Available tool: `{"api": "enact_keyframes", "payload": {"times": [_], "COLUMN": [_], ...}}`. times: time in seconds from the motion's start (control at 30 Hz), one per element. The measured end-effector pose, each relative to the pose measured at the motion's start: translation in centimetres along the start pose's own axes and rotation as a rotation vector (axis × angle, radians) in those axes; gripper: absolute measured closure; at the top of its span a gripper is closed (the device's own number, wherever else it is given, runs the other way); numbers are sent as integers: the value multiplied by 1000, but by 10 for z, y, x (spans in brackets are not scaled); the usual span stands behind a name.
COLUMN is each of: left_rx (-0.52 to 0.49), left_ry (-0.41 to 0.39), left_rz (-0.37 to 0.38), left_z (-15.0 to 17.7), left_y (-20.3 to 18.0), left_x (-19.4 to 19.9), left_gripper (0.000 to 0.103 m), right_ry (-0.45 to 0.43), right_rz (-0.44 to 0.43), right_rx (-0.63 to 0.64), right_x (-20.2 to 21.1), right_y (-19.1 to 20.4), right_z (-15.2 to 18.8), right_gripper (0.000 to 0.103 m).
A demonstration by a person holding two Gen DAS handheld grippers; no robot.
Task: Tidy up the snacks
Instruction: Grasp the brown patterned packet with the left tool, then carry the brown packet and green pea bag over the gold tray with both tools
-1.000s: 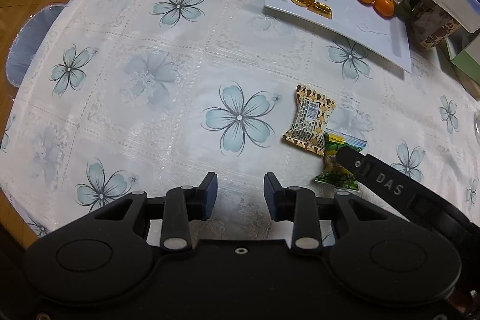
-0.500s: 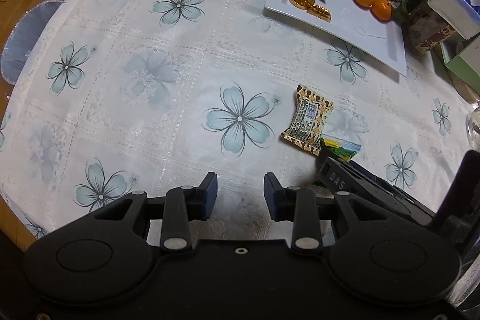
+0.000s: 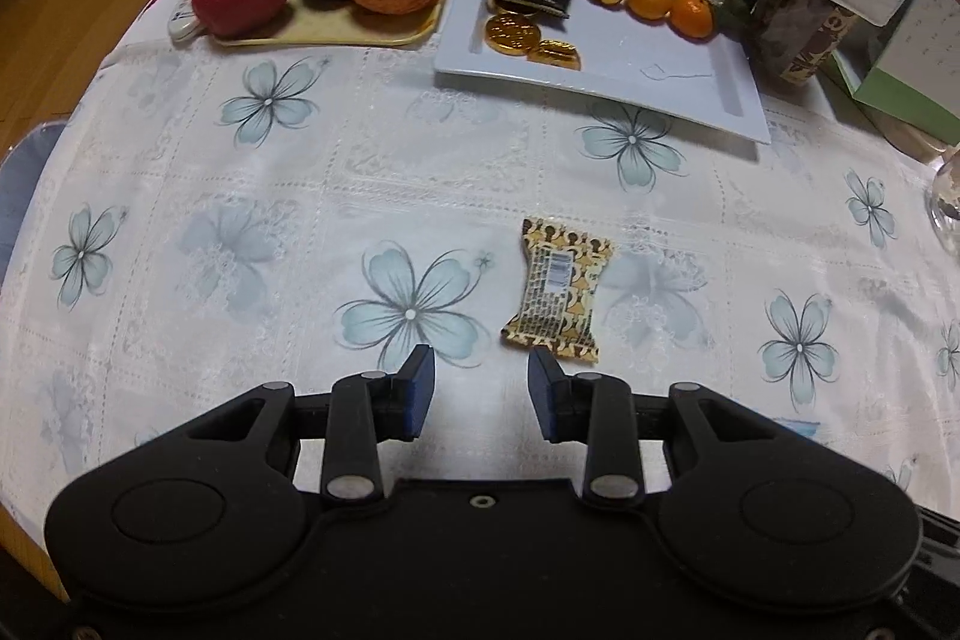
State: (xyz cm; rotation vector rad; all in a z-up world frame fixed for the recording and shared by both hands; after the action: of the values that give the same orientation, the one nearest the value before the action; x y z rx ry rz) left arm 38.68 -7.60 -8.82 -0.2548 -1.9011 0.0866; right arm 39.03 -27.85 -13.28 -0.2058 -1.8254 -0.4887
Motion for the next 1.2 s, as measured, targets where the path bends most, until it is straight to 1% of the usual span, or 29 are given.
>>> {"api": "enact_keyframes", "payload": {"times": [0.13,0.23,0.3,0.37,0.47,0.5,0.63,0.77,0.8,0.97,1.03,1.2], "left_rx": [-44,-84,-95,-104,-108,-106,-102,-88,-84,-78,-88,-33], "left_ry": [1,8,25,48,66,68,67,95,85,95,95,97], "left_rz": [21,26,22,-2,-38,-40,-42,-36,-25,-38,-45,28], "left_z": [-15,-24,-27,-28,-28,-29,-32,-33,-34,-35,-35,-32], "left_y": [-20,-32,-37,-38,-38,-37,-37,-37,-37,-41,-42,-44], "left_x": [-17,-29,-39,-49,-61,-63,-69,-80,-79,-81,-80,-65], "left_gripper": [60,59,59,58,58,56,55,56,53,53,60,61], "right_ry": [-28,-31,-30,-33,-42,-43,-40,-37,-36,-29,-28,-36], "right_rz": [-3,-25,-44,-55,-61,-61,-66,-65,-64,-60,-58,-59], "right_rx": [-13,-42,-64,-76,-88,-92,-104,-102,-101,-94,-93,-95], "right_x": [15,24,29,33,36,37,38,36,35,32,30,32], "right_y": [-9,-14,-16,-17,-19,-20,-21,-19,-18,-14,-14,-17], "right_z": [-5,-10,-13,-15,-17,-17,-19,-19,-19,-18,-19,-20], "right_gripper": [69,69,69,69,69,69,69,69,69,69,69,69]}}
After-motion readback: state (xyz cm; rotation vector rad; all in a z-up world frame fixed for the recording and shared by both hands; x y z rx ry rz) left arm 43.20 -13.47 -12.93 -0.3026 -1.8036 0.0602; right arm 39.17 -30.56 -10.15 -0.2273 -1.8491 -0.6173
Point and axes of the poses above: each gripper's, at about its wrist camera, not at the fingertips, and x roughly against the way its jaws point, y to its left, z to its underside, the point moved 6 cm from there along -x, roughly the way its jaws point, and after that the axes turned 6 degrees about z, right-handed, at the moved point
